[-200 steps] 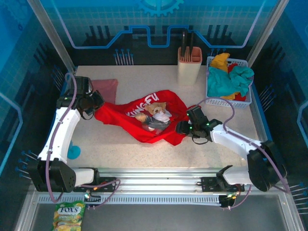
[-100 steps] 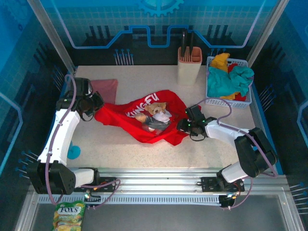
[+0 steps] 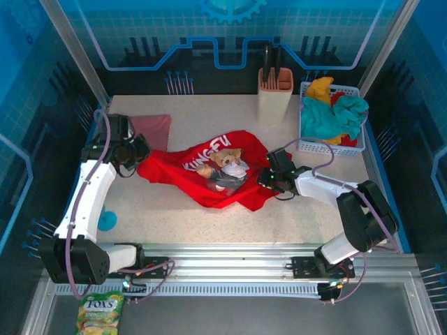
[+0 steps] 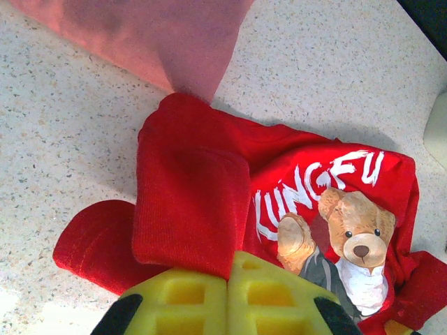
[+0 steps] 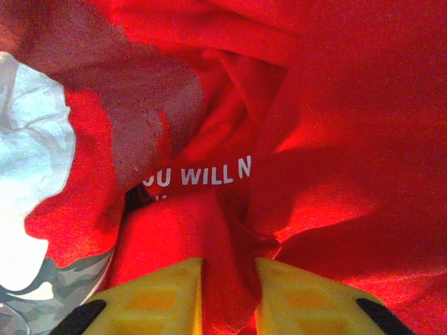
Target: Fold and stack the t-shirts
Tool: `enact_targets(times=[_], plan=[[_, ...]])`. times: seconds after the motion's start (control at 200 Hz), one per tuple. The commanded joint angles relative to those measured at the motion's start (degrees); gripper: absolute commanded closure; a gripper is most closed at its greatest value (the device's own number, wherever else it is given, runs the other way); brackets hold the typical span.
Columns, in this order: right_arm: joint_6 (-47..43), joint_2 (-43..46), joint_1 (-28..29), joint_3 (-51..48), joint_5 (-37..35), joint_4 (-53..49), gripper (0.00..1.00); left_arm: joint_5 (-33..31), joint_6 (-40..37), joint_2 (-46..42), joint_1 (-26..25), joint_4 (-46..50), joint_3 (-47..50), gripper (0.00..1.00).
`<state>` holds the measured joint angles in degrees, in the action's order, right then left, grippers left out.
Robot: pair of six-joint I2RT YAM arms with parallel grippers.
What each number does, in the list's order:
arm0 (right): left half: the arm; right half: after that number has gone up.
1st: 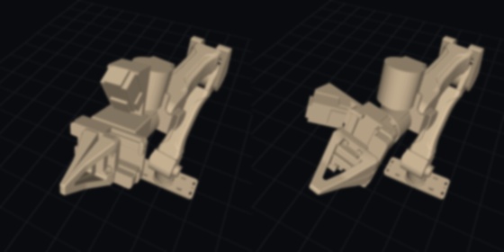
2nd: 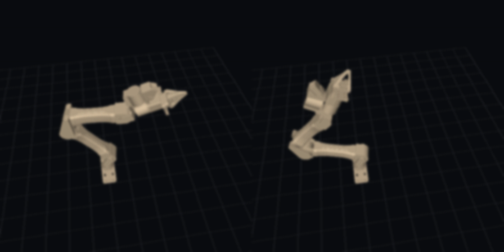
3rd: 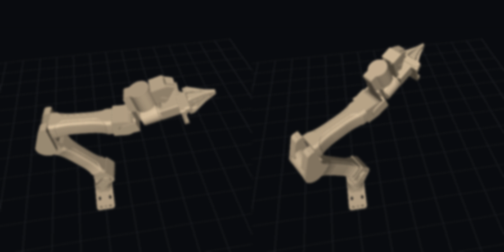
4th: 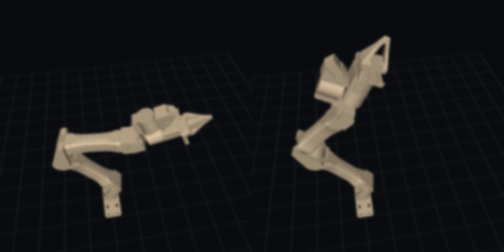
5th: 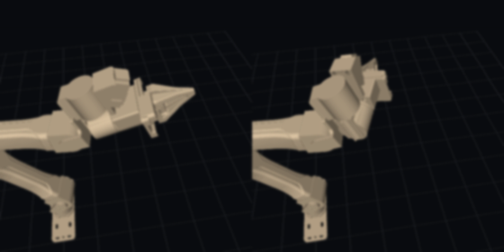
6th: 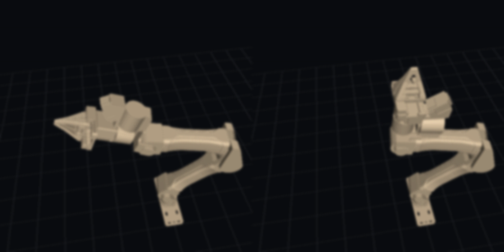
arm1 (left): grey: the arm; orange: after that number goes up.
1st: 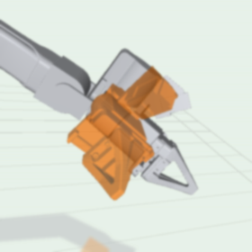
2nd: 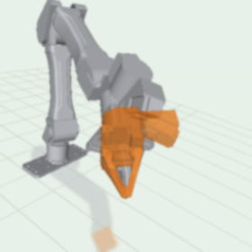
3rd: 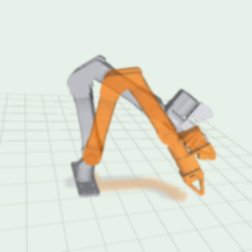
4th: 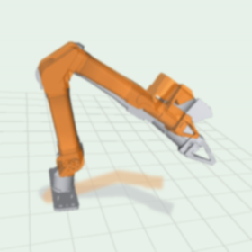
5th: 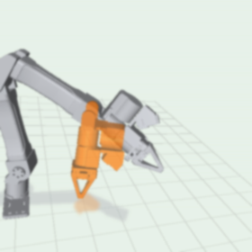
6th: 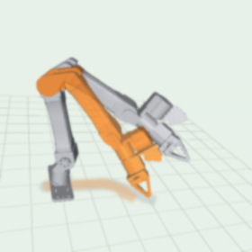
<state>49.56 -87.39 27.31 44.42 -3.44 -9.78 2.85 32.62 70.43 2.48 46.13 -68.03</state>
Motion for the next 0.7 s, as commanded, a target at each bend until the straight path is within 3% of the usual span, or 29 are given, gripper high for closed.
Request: enact_targets(times=[0.0, 0.025, 0.15, 0.275, 0.45, 0.695], plan=[[-0.6, 1.6, 0.0, 0.7, -2.4, -0.5, 0.95, 1.2, -0.8, -1.4, 0.4, -0.1, 0.2, 1.00], [-1.0, 2.3, -0.1, 0.9, -2.6, -1.0, 1.00, 1.4, -0.9, -1.3, 0.5, 0.0, 0.2, 1.00], [-5.5, 8.4, -0.8, 2.5, -2.7, -5.6, 1.00, 4.9, -1.2, -1.7, 0.9, 0.5, -0.9, 1.00], [-12.6, 20.8, -0.9, 5.6, -3.0, -14.0, 1.00, 11.7, -1.7, -4.3, 1.2, -1.0, -3.0, 1.00], [-18.9, 35.8, -2.1, 18.3, -4.8, -28.9, 1.00, 15.5, 1.0, -13.4, 1.4, -4.7, -7.0, 1.00], [-24.7, 35.2, -2.8, 44.5, -7.4, -43.2, 1.00, 19.8, 3.7, -12.6, 1.3, -3.0, -26.7, 1.00]])
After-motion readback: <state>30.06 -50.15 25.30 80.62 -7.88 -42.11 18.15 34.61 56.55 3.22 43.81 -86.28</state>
